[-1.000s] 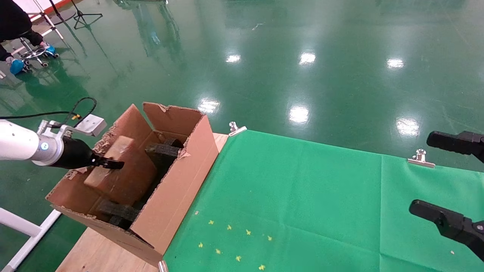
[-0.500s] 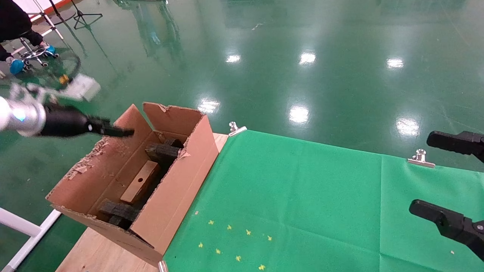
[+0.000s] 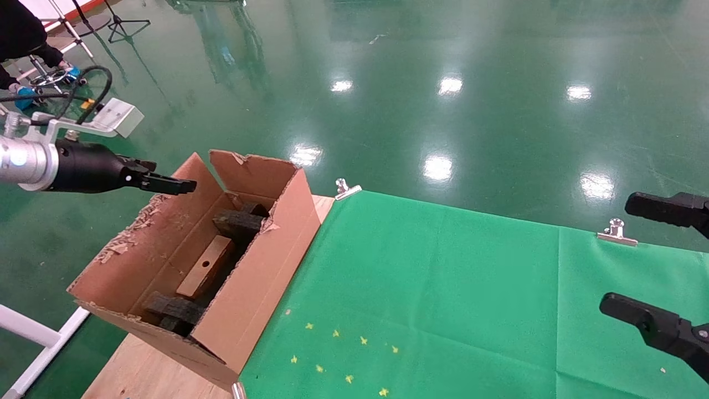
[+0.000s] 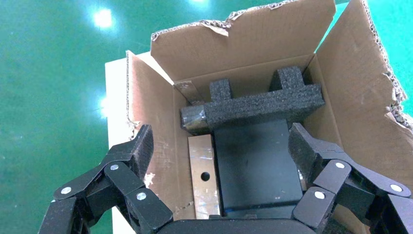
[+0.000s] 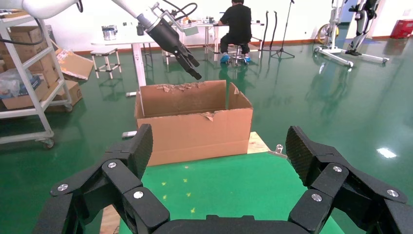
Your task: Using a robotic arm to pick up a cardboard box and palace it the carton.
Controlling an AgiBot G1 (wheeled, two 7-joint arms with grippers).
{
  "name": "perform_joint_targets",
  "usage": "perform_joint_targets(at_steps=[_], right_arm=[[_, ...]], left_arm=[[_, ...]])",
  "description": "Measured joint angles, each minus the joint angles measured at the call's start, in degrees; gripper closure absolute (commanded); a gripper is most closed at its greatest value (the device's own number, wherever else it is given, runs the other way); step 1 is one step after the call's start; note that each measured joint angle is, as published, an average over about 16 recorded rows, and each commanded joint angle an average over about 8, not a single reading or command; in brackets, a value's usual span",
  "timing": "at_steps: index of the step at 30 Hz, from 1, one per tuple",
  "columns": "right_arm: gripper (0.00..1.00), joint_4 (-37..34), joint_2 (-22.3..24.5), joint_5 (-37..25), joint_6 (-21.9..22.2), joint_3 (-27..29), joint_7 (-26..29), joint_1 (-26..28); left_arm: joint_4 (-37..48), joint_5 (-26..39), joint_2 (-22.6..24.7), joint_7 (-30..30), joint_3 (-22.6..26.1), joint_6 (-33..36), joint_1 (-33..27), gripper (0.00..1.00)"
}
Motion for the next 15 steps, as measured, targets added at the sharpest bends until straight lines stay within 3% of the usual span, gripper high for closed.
perform_joint_targets(at_steps=[8, 15], right_arm=[[0.0, 0.0, 0.0, 0.0, 0.0, 0.0, 0.0, 0.0], [0.0, 0.0, 0.0, 0.0, 0.0, 0.0, 0.0, 0.0]], left_arm=[[-1.07, -3.16, 0.39, 1.69, -0.65, 0.47, 1.91, 0.0], [-4.7, -10.1, 0.7, 4.93, -2.22, 2.02, 5.51, 0.0]])
